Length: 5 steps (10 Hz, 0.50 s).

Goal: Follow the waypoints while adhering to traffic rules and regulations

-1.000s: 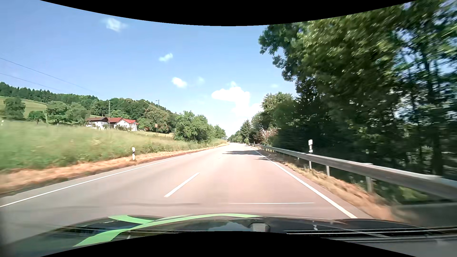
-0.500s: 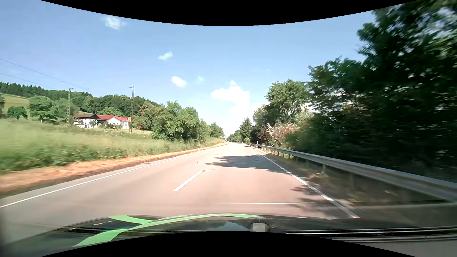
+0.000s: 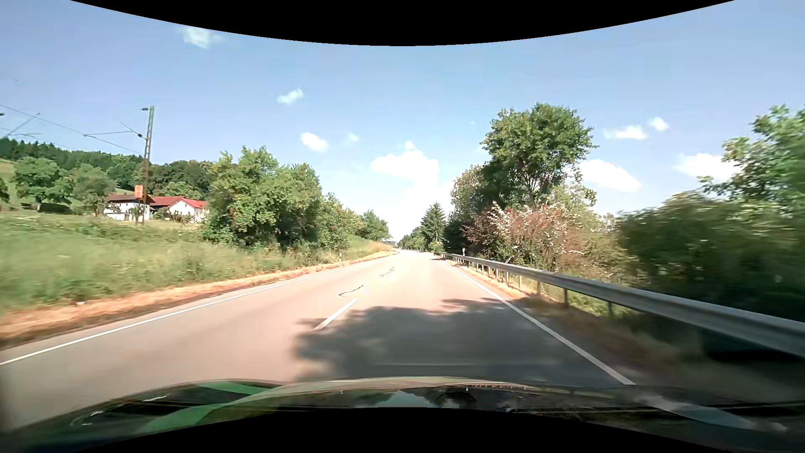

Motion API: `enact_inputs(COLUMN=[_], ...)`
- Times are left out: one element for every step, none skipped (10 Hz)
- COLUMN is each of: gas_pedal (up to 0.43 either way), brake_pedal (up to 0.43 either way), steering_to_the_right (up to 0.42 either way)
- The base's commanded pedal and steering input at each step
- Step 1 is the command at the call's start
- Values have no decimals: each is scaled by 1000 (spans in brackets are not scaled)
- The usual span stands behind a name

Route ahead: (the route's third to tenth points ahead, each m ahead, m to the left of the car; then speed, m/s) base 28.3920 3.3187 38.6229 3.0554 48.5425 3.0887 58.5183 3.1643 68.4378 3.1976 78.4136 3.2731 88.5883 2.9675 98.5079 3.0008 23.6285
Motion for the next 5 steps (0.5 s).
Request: enact_inputs(gas_pedal=[280, 280, 280, 268, 248], brake_pedal=[0, 0, 0, 0, 0], steering_to_the_right=[0, -1, -1, -1, -1])
